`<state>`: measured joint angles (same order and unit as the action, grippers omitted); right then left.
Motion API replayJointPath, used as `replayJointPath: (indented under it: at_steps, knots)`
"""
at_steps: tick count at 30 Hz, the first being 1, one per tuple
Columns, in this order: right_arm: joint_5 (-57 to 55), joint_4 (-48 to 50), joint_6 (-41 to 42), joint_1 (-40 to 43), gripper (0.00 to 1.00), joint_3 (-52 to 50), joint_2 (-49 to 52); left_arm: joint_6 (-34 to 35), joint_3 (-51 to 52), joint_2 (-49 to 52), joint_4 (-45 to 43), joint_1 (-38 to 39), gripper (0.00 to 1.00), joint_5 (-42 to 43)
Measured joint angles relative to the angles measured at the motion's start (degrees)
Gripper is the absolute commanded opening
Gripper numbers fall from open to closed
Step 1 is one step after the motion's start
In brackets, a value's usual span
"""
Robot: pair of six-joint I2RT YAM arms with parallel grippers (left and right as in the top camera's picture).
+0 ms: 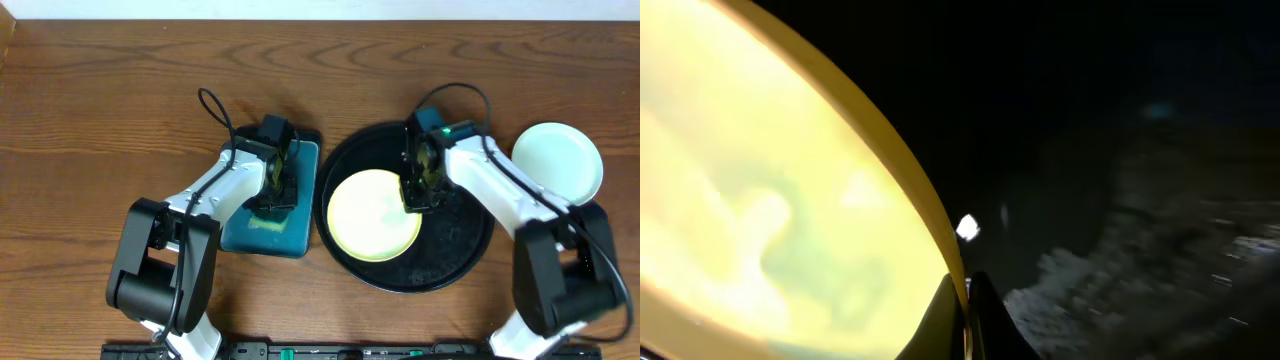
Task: Clean dirty plates on tray and stack at the side
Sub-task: 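Lift the yellow plate off the black tray with the right gripper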
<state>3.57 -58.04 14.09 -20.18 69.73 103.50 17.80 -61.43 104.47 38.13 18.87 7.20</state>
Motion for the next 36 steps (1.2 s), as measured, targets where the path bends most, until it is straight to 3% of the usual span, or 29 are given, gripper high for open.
replayJointPath:
  at_steps: [7,14,26,36]
  knots:
    - [-9.0,0.0,0.4,0.0,0.01,-0.1,-8.1,0.0,0.2,-1.8,0.5,0.0,0.40,0.2]
    - [-18.3,0.3,0.4,0.0,0.01,-0.1,-14.2,0.1,0.6,-11.1,-1.5,0.2,0.54,0.6]
    - [-27.7,0.2,0.5,-0.3,0.01,-0.1,-14.9,0.2,0.7,-13.8,-0.4,0.4,0.54,1.0]
    - [-38.5,0.3,1.2,-7.0,0.01,-0.1,-15.0,0.2,0.8,-13.8,2.7,0.4,0.52,1.3]
